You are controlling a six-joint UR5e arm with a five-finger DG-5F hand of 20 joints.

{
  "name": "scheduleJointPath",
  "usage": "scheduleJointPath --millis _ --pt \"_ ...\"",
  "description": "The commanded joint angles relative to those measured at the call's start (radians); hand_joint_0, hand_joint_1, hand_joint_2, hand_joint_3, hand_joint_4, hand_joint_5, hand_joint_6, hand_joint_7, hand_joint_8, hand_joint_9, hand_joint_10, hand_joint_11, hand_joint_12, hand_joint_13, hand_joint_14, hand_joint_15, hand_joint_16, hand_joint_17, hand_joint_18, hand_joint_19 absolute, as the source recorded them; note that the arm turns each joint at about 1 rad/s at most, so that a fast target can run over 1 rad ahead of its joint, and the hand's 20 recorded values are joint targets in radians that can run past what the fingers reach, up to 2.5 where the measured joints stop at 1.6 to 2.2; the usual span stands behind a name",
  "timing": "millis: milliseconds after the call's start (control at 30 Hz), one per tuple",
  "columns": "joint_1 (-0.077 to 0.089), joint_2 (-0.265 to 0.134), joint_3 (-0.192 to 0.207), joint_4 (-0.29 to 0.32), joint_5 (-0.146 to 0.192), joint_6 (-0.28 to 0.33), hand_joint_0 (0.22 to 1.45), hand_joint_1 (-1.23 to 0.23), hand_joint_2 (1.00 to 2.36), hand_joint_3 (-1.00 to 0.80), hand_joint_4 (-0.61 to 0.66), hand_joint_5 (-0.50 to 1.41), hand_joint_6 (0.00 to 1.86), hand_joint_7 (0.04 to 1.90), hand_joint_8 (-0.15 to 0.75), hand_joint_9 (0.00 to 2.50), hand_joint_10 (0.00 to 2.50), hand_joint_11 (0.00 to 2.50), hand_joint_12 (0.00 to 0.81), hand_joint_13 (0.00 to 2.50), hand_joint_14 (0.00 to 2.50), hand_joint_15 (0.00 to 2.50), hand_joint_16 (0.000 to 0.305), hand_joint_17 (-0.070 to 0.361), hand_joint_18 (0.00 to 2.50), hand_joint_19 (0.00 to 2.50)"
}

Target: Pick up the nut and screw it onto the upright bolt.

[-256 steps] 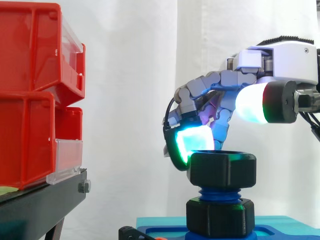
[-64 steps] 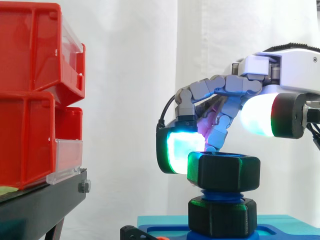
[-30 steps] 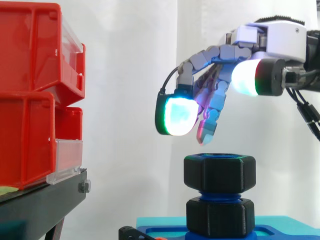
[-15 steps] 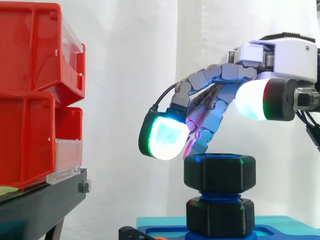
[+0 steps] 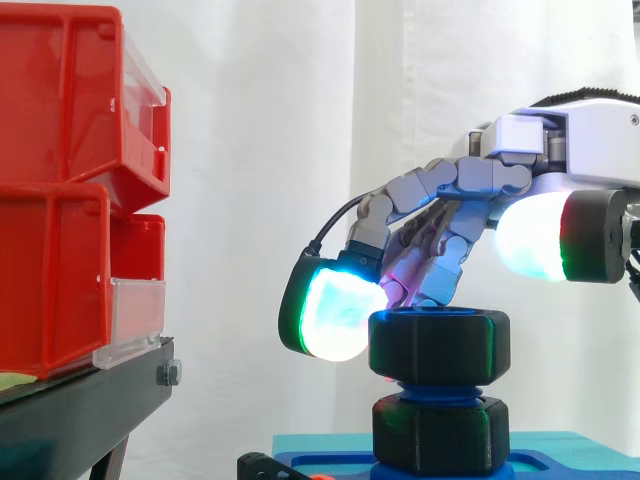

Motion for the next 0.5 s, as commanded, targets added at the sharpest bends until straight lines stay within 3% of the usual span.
scheduleJointPath --millis 0,267,467 --pt "-0.003 0.002 -0.001 0.002 -0.002 0.005 0.5 -0.14 1.0 -0.5 0.21 -0.07 0.5 0.85 0.195 1.06 0.0 0.0 0.157 0.8 0.0 0.0 0.025 0.056 0.62 0.31" --pt "-0.008 0.0 -0.008 -0.008 -0.008 -0.003 0.52 -0.16 1.0 -0.5 0.19 -0.03 0.5 1.16 0.222 1.15 0.0 0.02 0.157 0.86 0.0 0.0 0.021 0.048 0.67 0.32" --pt "-0.021 0.0 -0.008 -0.008 -0.018 -0.003 0.54 -0.19 1.0 -0.5 0.14 0.01 0.5 1.48 0.24 1.28 0.0 0.08 0.139 0.95 0.0 0.0 0.018 0.041 0.77 0.34"
